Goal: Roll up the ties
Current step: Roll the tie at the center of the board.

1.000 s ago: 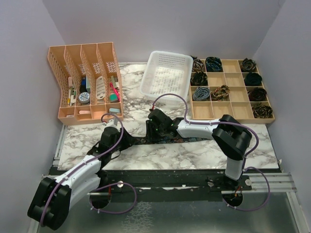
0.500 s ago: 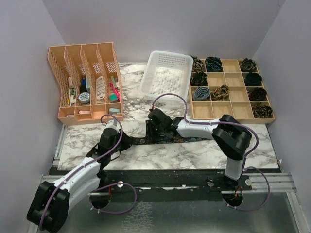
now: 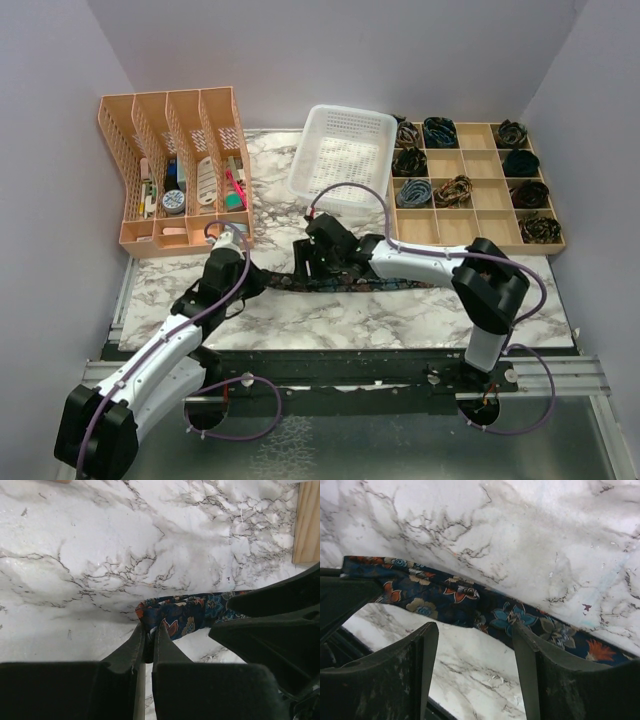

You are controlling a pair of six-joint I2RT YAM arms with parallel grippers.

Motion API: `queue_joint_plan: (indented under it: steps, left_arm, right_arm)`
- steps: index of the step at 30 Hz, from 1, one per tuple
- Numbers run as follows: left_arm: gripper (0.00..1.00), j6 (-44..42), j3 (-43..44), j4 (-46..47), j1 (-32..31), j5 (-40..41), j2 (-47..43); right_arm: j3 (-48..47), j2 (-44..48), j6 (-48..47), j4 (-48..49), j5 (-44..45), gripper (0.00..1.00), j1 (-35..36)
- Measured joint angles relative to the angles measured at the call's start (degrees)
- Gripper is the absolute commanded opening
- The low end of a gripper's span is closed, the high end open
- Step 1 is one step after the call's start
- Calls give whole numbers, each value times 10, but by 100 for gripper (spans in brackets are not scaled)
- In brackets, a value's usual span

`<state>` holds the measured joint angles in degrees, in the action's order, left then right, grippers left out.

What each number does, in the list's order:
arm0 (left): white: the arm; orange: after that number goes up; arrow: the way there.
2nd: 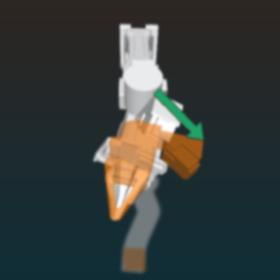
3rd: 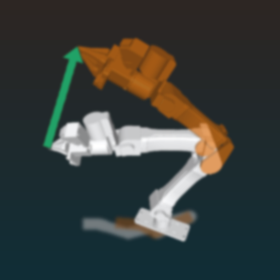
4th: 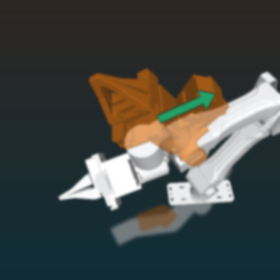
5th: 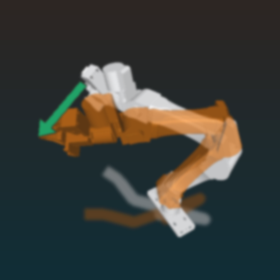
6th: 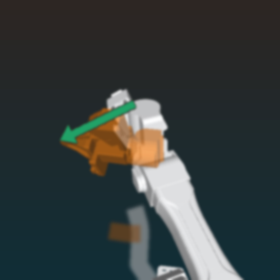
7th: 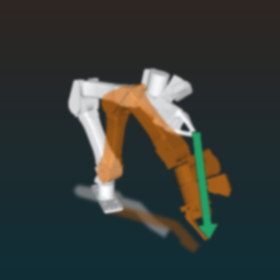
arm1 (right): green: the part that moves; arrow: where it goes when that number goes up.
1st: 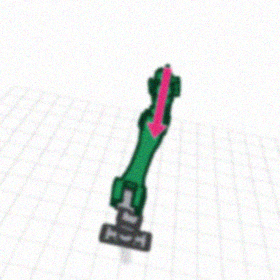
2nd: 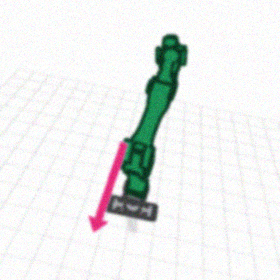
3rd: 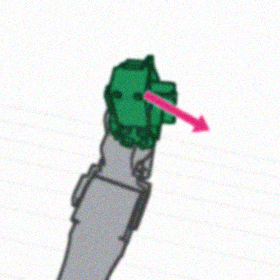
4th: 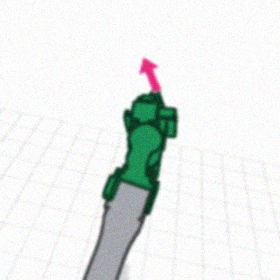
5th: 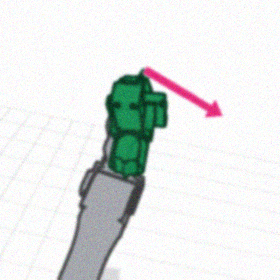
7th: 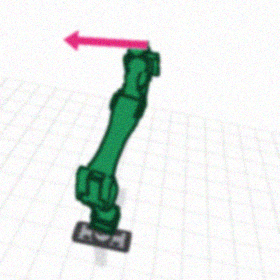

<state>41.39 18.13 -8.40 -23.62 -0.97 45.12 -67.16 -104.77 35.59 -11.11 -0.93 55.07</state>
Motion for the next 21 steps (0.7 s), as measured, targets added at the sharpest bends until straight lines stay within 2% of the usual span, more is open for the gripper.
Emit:
queue_joint_plan:
  steps: [13,21]
  left_arm:
    - [0,-28,59,-87,-3,43,17]
    - [0,-33,95,-129,-45,97,38]
  right_arm:
    - [14,89,-17,-2,32,69,0]
    - [52,102,-16,7,32,68,-8]
